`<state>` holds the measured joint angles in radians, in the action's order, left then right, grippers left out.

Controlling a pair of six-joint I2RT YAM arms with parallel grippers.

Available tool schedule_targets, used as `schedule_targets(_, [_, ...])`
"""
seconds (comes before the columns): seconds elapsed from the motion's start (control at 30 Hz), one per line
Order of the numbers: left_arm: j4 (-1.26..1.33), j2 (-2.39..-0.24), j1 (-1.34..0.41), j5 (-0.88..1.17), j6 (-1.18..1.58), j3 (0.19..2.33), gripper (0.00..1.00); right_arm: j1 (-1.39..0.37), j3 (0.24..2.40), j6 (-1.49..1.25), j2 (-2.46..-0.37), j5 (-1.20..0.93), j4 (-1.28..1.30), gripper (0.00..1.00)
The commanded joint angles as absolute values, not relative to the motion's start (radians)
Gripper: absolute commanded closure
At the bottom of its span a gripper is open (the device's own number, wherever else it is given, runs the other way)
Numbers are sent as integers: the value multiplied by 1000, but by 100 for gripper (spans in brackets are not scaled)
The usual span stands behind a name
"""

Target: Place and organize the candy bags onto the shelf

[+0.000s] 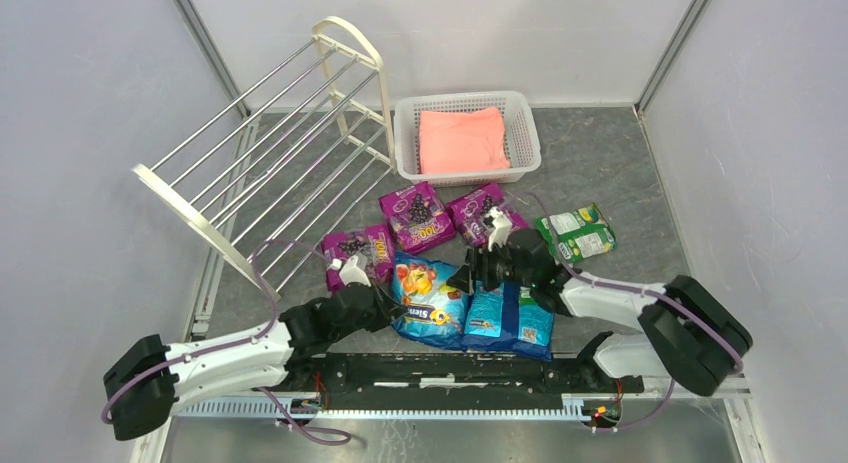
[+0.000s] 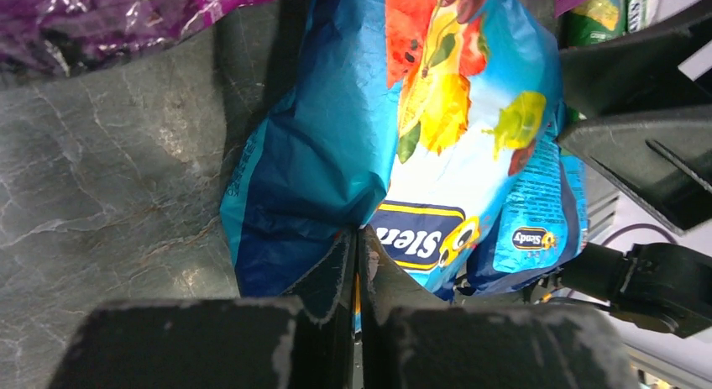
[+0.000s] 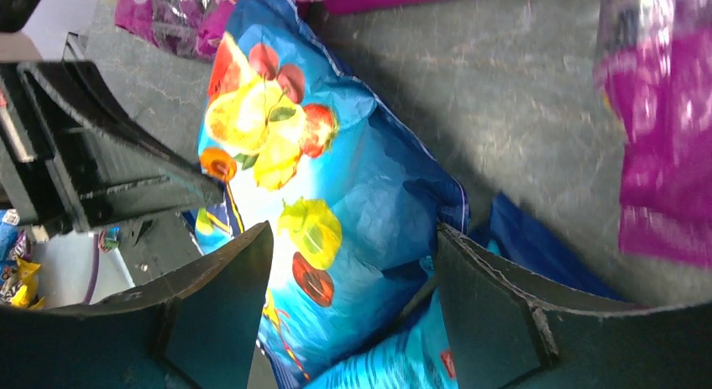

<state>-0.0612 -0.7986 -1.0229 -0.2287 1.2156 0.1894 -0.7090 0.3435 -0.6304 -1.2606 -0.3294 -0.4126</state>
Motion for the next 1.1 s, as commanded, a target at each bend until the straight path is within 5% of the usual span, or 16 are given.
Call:
schedule_targets(0.0, [-38, -733, -1027, -251, 1308, 167, 95, -714, 519, -540, -1362, -380, -406, 23])
schedule_targets(0.43, [-171, -736, -1028, -305, 1265, 380, 98, -767, 493, -28, -1047, -77, -70, 4])
schedule_targets(0.63, [-200, -827, -1028, -306, 1215, 519, 98, -1025, 377, 141, -890, -9, -180, 4])
schedule_targets(1.07, [-226, -929, -1023, -280, 1207, 620, 98, -1489, 342, 331, -1175, 523, -584, 7])
